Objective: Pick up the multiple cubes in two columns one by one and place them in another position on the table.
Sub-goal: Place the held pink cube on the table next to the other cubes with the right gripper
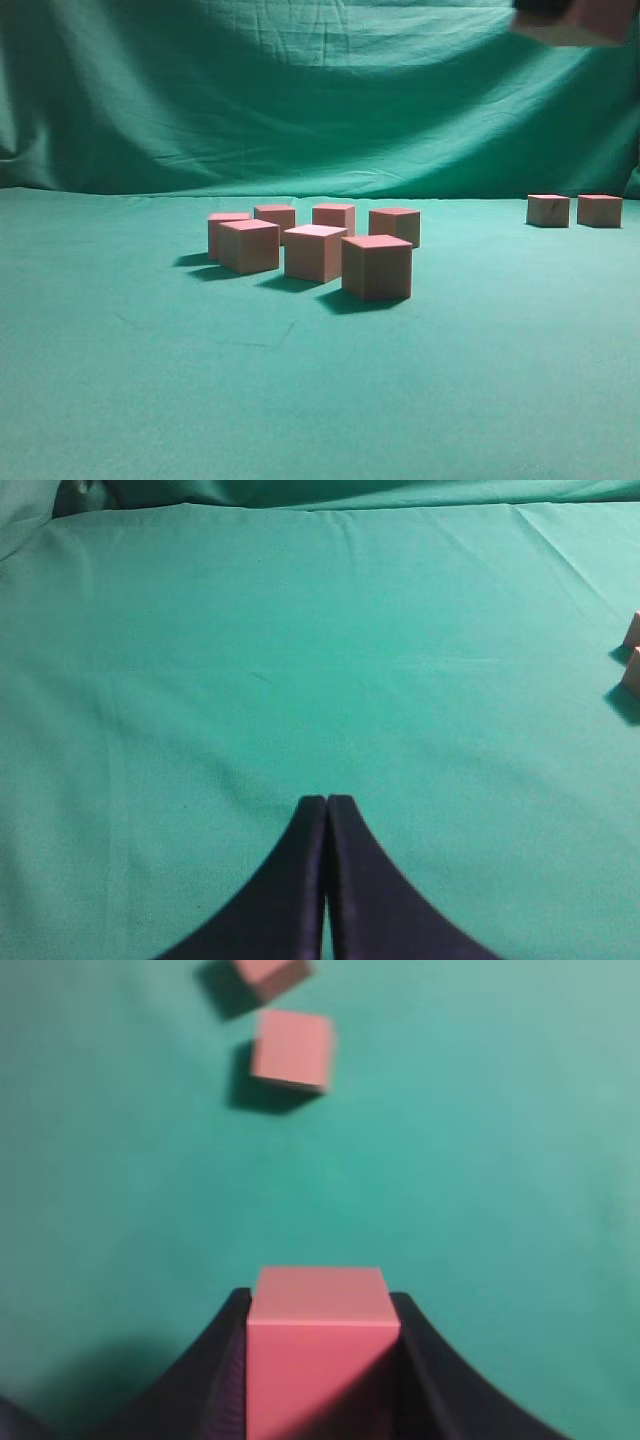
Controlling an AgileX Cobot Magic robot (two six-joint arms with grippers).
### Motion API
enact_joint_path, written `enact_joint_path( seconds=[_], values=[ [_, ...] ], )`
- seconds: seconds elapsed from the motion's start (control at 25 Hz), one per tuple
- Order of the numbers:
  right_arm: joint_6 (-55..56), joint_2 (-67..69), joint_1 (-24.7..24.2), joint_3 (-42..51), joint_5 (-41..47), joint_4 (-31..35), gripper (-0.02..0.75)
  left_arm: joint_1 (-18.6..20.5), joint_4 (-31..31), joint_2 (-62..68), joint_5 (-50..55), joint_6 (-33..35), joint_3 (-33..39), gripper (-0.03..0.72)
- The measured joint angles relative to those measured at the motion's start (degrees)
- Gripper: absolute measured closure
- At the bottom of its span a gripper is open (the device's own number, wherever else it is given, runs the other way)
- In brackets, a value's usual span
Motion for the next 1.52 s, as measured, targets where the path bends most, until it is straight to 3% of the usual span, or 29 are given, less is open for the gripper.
enact_joint_path(
  seconds=[0.44, 0.88, 1.52],
  values=[
    [-4.05, 9.49, 10.66, 0.77, -9.15, 0.94, 0.483, 0.0, 0.0, 0.0, 0.0, 0.0, 0.0, 0.688],
    [-4.42, 16.3, 10.87, 0.87, -17.61, -5.57, 0.483, 0.0, 0.0, 0.0, 0.0, 0.0, 0.0, 0.688],
    [-3.6, 23.12, 10.87, 0.87, -21.47, -7.86, 0.483, 0.0, 0.0, 0.0, 0.0, 0.0, 0.0, 0.688]
  ],
)
